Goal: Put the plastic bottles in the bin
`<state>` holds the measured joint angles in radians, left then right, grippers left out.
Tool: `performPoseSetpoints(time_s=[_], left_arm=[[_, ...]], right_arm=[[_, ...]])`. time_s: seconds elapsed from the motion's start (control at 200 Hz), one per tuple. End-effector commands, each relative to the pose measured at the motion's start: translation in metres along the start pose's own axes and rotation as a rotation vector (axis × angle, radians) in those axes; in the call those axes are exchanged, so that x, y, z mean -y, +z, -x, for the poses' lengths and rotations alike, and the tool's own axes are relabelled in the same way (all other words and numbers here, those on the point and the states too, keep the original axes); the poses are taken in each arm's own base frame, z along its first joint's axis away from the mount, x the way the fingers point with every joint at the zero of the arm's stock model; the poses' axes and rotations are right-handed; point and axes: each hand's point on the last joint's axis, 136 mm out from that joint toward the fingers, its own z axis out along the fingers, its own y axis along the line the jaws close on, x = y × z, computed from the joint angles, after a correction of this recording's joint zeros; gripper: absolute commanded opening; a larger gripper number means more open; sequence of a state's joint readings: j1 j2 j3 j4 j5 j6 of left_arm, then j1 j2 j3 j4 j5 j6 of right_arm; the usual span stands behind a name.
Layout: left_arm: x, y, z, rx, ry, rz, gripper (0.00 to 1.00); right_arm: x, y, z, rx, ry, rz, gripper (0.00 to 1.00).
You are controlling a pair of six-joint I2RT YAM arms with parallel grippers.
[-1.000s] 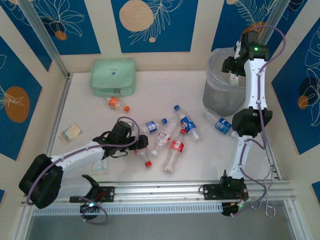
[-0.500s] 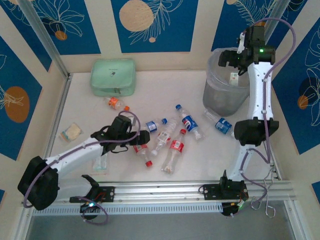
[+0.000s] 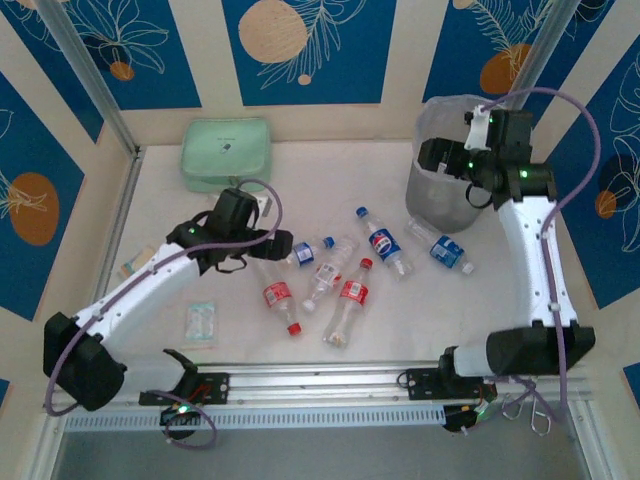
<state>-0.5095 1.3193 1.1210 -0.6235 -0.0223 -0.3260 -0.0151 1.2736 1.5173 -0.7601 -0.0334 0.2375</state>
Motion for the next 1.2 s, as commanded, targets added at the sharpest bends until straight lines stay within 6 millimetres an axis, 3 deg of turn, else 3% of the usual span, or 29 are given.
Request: performPoseSetpoints(time_s=[0.0, 0.095, 0.19, 0.32, 0.51, 0.916, 1.061, 1.191], left_arm=[[-0.031, 0.011, 0.01, -0.002, -0.084, 0.078, 1.0], [-0.054, 0.029, 0.028, 0.093, -0.252, 0.15, 1.0], [-0.079, 0.045, 0.04, 0.177, -0.455, 0.222, 1.0], [-0.088, 0.075, 0.053, 0.221, -0.62, 0.193, 1.0], [-0.12, 0.107, 0.042, 0.223, -0.824, 0.326, 1.0], [-0.145, 0.159, 0.045, 0.232, -0.923, 0.352, 0.96], [-0.15, 0.173, 0.044, 0.218, -0.969, 0.333, 0.86], [-0.153, 0.17, 0.046, 0.233, -0.96, 0.35, 0.74]], right_arm=[[-0.028, -0.014, -0.006, 0.046, 0.023, 0.157, 0.99], [-0.04, -0.009, -0.035, -0.03, 0.068, 0.251, 0.99], [-0.038, -0.002, -0.061, -0.105, 0.112, 0.261, 0.99], [-0.029, -0.003, -0.088, -0.176, 0.095, 0.223, 0.99], [-0.033, -0.007, -0.113, -0.223, 0.148, 0.262, 0.99], [-0.044, -0.015, -0.128, -0.264, 0.149, 0.305, 0.99], [-0.046, -0.014, -0.13, -0.27, 0.129, 0.305, 0.99], [-0.047, -0.01, -0.136, -0.292, 0.116, 0.295, 0.99]])
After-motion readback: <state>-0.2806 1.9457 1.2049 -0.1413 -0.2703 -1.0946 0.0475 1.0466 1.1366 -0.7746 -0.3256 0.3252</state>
